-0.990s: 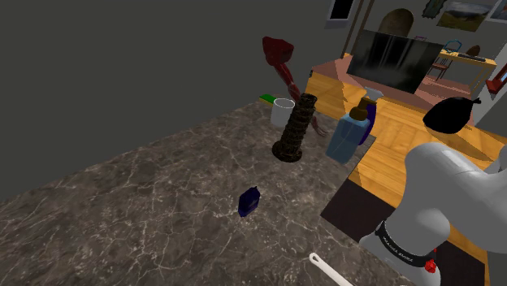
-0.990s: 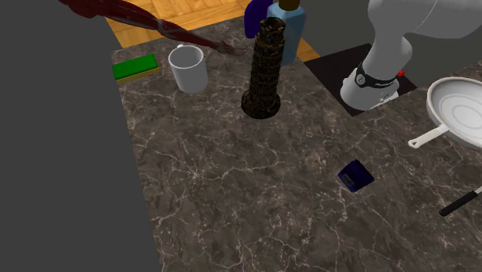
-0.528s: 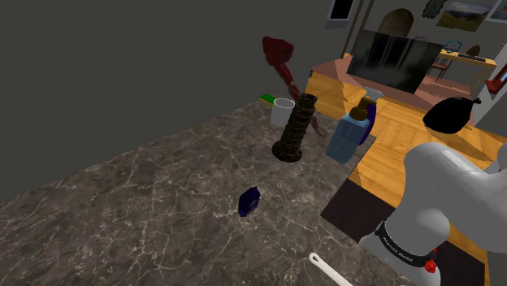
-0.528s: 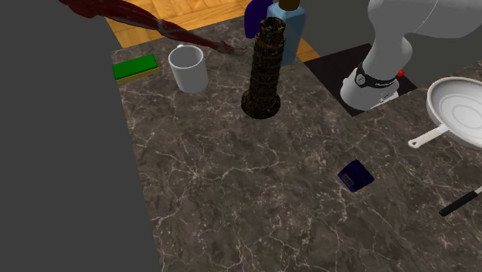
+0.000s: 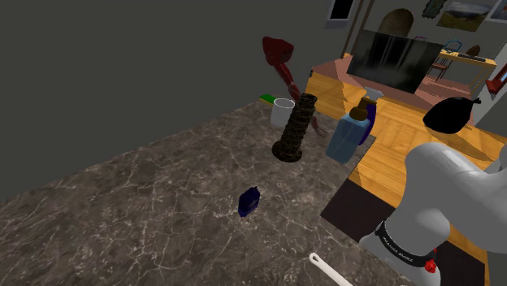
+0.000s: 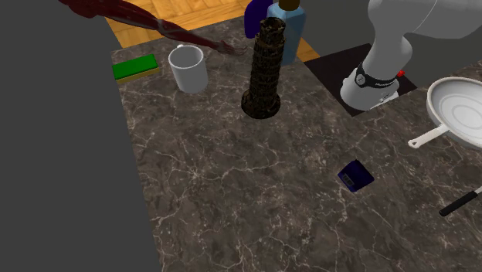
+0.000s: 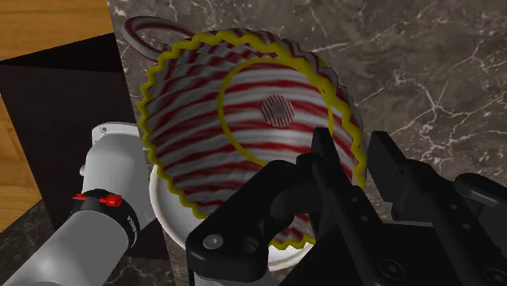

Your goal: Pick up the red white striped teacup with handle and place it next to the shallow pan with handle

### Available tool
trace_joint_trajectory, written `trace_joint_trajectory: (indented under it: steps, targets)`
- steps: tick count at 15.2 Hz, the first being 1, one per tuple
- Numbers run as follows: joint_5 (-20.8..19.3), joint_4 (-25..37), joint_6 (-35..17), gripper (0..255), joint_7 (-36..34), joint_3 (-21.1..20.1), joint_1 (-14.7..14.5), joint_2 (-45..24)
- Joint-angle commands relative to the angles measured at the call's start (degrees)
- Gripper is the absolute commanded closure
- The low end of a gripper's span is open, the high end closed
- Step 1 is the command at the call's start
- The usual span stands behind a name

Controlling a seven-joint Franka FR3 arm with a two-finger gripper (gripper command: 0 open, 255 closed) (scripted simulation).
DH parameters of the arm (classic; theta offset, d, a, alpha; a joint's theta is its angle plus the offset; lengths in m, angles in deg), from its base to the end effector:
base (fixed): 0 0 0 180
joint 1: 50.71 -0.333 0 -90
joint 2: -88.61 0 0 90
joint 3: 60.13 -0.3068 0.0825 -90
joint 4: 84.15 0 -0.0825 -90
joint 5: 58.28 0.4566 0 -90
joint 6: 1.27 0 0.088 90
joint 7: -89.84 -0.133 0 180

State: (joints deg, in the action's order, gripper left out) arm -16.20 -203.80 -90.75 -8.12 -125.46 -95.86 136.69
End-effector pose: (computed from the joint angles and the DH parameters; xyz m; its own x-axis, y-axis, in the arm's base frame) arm -0.3218 0.4337 0.4577 0.9998 -0.0080 0.0193 -0.0093 -0.9977 0.0676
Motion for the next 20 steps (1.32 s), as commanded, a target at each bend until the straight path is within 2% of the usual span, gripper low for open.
trace_joint_trajectory:
  steps: [1,20]
  targets:
    - [0.9,1.1,-0.3,255,-1.6,-1.9,0.5,0.0]
    - [7.8,-8.2,-11.6,255,1.2,-11.7,1.9,1.8]
